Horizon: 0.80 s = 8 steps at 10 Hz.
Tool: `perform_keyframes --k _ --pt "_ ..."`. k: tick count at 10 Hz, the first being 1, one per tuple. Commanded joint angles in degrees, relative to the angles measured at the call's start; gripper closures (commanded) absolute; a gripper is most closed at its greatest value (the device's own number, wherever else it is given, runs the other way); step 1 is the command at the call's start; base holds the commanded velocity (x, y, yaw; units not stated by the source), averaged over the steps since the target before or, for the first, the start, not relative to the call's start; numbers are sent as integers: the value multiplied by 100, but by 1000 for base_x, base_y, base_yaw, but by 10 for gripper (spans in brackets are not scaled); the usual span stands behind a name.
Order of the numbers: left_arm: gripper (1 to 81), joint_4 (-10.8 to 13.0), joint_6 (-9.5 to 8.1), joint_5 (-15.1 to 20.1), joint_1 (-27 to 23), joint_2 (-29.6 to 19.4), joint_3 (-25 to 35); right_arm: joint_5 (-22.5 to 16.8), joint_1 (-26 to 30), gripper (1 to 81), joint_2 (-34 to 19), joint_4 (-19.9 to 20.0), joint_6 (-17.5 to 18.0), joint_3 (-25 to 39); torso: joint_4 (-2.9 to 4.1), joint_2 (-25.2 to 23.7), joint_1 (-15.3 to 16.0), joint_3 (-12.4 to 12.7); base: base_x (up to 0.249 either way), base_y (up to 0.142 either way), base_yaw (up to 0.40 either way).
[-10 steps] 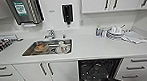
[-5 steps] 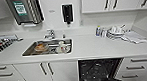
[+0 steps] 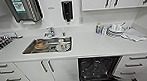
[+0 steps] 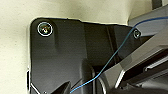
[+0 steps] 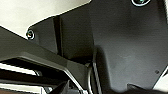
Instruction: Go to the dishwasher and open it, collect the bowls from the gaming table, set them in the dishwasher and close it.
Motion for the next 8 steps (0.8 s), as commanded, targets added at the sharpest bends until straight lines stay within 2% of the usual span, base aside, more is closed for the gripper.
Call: perform_keyframes --k 1,8 --pt "10 72 37 324 -1 -54 67 -350 95 10 4 -84 -11 54 0 549 -354 452 0 0 0" --pt "10 81 37 323 -1 -27 32 -350 86 10 30 -136 -11 54 0 1882 -1228 1528 0 0 0"
